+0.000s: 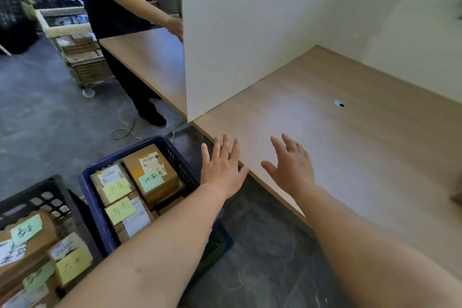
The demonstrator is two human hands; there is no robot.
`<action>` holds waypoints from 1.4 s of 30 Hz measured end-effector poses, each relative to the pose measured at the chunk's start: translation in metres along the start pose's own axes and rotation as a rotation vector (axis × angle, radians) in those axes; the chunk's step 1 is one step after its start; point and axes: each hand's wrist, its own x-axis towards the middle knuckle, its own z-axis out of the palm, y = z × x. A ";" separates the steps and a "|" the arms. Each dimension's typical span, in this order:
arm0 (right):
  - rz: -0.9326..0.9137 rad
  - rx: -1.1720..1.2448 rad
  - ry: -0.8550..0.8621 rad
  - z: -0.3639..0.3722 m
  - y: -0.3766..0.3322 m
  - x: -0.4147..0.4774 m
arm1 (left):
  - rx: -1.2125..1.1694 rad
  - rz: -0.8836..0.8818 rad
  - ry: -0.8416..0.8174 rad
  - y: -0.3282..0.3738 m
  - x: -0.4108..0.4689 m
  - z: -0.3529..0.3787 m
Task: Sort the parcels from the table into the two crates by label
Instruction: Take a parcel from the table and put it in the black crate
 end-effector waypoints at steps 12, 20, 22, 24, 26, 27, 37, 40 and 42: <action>0.151 -0.010 0.133 -0.052 0.161 -0.107 | 0.096 0.178 0.068 0.177 -0.046 -0.022; 0.232 -0.037 0.187 -0.071 0.250 -0.182 | 0.122 0.286 0.049 0.282 -0.086 -0.010; 0.260 -0.052 0.195 -0.075 0.271 -0.198 | 0.112 0.321 0.040 0.308 -0.092 -0.004; 0.296 -0.067 0.205 -0.078 0.293 -0.213 | 0.113 0.356 0.030 0.332 -0.097 0.001; 0.336 -0.074 0.207 -0.078 0.312 -0.225 | 0.134 0.393 0.025 0.353 -0.101 0.004; 0.358 -0.074 0.206 -0.078 0.320 -0.231 | 0.138 0.411 0.021 0.362 -0.102 0.005; 0.580 -0.083 0.218 -0.080 0.376 -0.261 | 0.146 0.650 -0.040 0.444 -0.084 0.019; 0.667 -0.116 0.210 -0.088 0.398 -0.269 | 0.115 0.732 -0.033 0.474 -0.078 0.019; 0.715 -0.130 0.214 -0.095 0.410 -0.272 | 0.097 0.788 -0.027 0.489 -0.074 0.018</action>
